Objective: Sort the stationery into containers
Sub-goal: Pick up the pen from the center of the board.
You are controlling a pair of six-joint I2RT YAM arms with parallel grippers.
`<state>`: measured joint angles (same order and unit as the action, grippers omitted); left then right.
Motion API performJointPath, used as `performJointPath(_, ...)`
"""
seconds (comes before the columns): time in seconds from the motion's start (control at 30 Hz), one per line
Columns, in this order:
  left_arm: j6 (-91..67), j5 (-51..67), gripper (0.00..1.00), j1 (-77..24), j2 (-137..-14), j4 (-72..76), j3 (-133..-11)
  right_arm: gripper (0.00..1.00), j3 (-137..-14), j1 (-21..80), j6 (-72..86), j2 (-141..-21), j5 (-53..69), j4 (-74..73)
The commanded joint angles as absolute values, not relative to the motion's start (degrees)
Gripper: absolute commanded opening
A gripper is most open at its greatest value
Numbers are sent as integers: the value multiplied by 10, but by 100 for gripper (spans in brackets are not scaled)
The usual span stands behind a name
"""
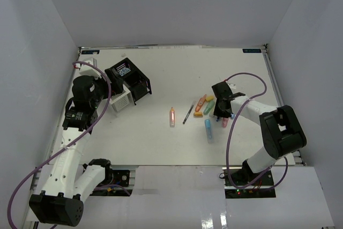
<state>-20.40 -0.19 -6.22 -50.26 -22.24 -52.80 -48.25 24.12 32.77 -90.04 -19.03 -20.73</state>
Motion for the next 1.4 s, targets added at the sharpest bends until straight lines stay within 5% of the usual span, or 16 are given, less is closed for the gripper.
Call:
performJointPath(0.0, -202, -15, 98, -64, -497, -219, -519, 29, -489, 243, 366, -914, -230, -189)
performJointPath(0.27, -207, -4, 98, -64, -498, -216, -513, 12, -491, 243, 372, -908, -234, -192)
performJointPath(0.6, -249, 115, 98, -64, -533, -239, -551, 8, -497, 244, 382, -769, -271, -209)
performJointPath(0.87, -350, 336, 98, -72, -594, -248, -631, 8, -385, 272, 180, -552, -47, -5)
performJointPath(1.37, -400, 170, 95, -344, -700, -139, -687, 8, -348, 364, 149, -490, 125, 148)
